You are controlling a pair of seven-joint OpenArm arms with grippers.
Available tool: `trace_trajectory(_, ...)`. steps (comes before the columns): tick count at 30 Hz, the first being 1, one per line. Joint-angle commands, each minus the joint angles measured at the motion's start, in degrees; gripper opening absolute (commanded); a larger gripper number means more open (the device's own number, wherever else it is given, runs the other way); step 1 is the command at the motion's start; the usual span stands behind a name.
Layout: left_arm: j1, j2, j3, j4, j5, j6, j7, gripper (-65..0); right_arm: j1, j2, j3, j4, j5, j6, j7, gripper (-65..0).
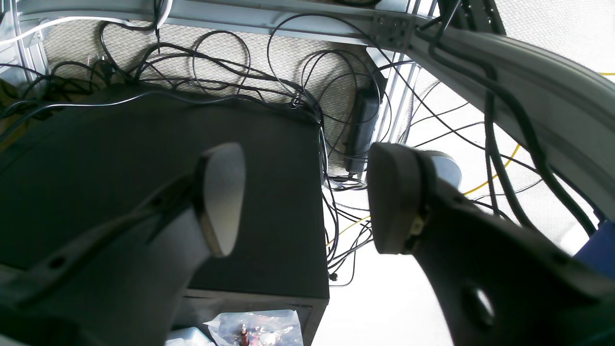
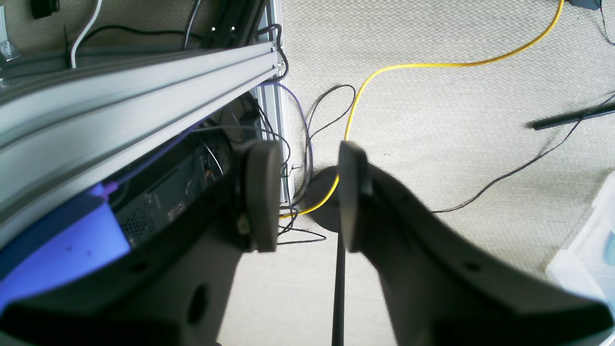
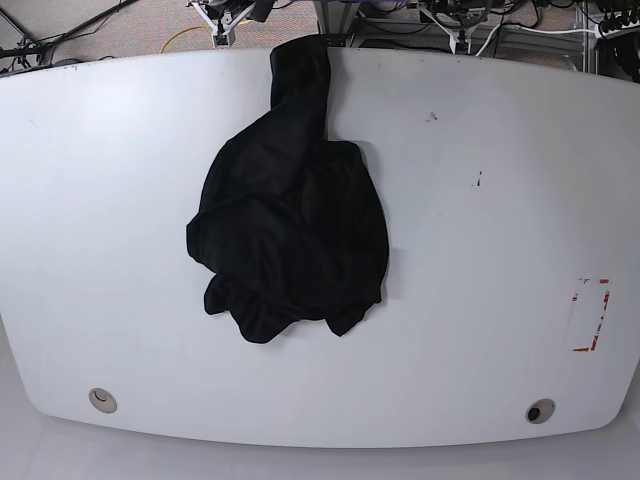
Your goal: Fold the T-shirt properly
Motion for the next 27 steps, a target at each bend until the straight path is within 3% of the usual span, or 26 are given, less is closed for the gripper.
trace_trajectory(1, 2.61, -0.32, 0.17, 5.86, 0.11, -1.66, -2.84, -26.8, -0.71, 0.14, -0.21, 0.58, 0.32, 0.14, 0.59, -45.7)
trace_trajectory(2, 0.58, 0.19, 0.01, 0.15, -0.03, 0.23, -0.63, -28.1, 0.66, -0.07, -0.06, 0.35, -0.06, 0.45, 0.44, -45.8)
trace_trajectory(19, 1.28, 0.19, -0.07, 0.59, -0.29, 0.23, -0.63, -28.1, 0.31, -0.07, -0.06, 0.53, -0.06, 0.45, 0.53, -46.1)
trace_trajectory(27, 7.17, 1.24, 0.01, 10.26, -0.11, 0.23, -0.36, -28.1, -5.41, 0.02, -0.06, 9.15, -0.06, 0.27, 1.32, -46.3)
